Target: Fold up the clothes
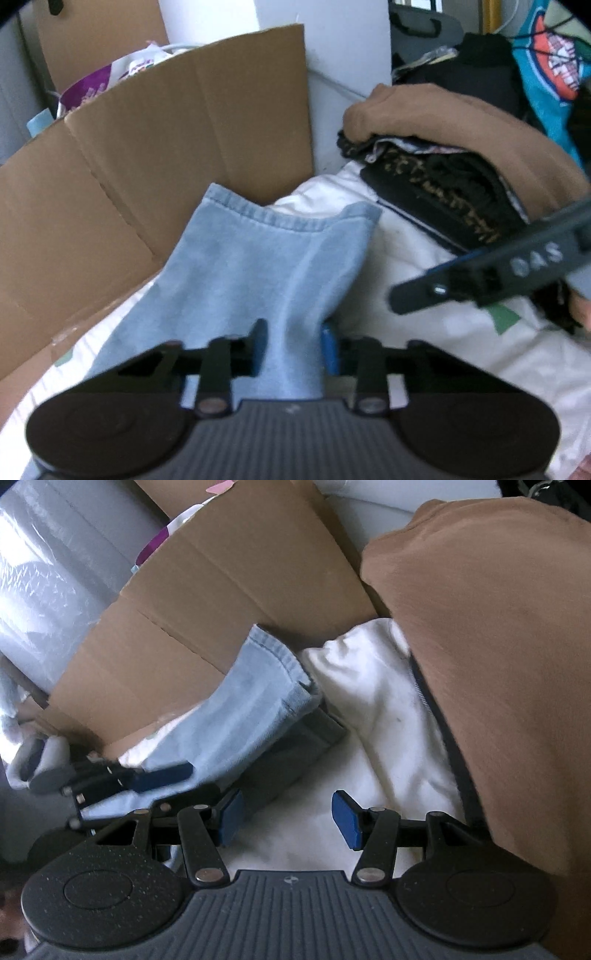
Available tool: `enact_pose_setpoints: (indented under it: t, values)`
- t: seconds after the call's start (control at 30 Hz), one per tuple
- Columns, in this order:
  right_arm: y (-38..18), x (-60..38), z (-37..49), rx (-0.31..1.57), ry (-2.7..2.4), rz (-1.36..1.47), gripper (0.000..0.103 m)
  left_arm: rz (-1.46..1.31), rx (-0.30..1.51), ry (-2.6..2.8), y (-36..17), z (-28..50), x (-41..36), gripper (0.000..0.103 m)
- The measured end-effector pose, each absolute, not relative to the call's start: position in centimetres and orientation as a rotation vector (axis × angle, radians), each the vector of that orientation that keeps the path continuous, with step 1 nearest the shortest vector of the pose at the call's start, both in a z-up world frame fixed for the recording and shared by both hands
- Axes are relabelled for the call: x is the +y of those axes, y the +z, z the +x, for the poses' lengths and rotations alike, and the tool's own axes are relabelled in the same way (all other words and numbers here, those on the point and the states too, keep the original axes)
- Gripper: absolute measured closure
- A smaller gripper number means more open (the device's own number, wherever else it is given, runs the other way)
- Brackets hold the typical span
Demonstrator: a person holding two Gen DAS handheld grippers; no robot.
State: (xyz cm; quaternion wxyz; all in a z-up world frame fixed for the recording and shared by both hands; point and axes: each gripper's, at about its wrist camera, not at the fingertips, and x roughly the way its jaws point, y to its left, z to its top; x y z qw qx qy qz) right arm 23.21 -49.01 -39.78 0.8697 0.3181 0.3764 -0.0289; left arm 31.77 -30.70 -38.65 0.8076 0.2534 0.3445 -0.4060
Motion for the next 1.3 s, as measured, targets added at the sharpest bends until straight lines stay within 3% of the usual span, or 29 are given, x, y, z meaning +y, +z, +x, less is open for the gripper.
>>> enact_pose_setpoints:
  t: [0.07,0.17,0.4,0.57,0.97,1.3]
  values:
    - [-39.7,-49.0,23.9,0.782,-0.049,0.653,0.043,0.522,0.745,-0.896,-38.7,31.8,-30.8,0.095]
    - [-39.6,-48.8,24.6,0.798,-0.046,0.602,0.044,0.459,0.763,-0.919,-38.3,32.6,-30.7,0.099]
    - [-37.9,-47.9,25.9,0.817,0.012,0.438,0.048,0.294,0.758,-0.928,-36.6,34.2,-29.1,0.1]
    - [-37.9,-47.8,27.2,0.787,-0.023,0.483,0.048,0.199,0.768,-0.929,-36.4,34.2,-28.0,0.1]
    - [-39.4,-45.3,32.6,0.853,0.05,0.279,0.048,0.164,0.747,-0.912,-35.7,34.7,-26.7,0.101]
    - [-41.2,-45.9,29.0,0.911,0.054,0.265,0.051,0.204,0.756,-0.946,-36.1,33.9,-27.5,0.101]
